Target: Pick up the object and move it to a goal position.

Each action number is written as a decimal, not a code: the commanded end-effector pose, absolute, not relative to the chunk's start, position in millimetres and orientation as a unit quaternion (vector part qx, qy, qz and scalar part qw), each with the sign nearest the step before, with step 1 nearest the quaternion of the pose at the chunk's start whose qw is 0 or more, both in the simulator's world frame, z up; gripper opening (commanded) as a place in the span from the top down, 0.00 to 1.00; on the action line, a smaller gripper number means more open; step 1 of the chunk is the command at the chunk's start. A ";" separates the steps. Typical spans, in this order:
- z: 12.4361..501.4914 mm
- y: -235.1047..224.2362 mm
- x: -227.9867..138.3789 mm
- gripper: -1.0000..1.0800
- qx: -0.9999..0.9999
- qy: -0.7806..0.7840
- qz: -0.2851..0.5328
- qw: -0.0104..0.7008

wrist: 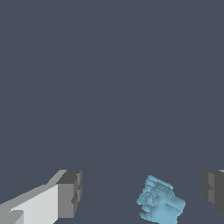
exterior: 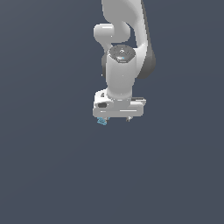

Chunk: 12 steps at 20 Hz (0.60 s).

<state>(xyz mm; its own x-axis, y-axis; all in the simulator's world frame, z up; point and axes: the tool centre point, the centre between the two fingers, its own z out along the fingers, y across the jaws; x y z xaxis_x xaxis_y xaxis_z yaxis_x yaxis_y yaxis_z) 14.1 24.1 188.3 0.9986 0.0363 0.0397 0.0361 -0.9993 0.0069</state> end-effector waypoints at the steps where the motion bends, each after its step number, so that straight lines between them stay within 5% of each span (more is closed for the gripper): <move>1: 188.3 24.1 14.1 0.04 1.000 0.018 0.020 0.003; 12: 204.3 24.2 20.2 0.04 0.999 0.001 0.033 -0.008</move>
<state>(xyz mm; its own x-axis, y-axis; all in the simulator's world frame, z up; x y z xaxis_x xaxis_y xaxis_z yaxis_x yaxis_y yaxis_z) 20.0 23.9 203.5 0.9978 0.0034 0.0658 0.0044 -0.9999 -0.0152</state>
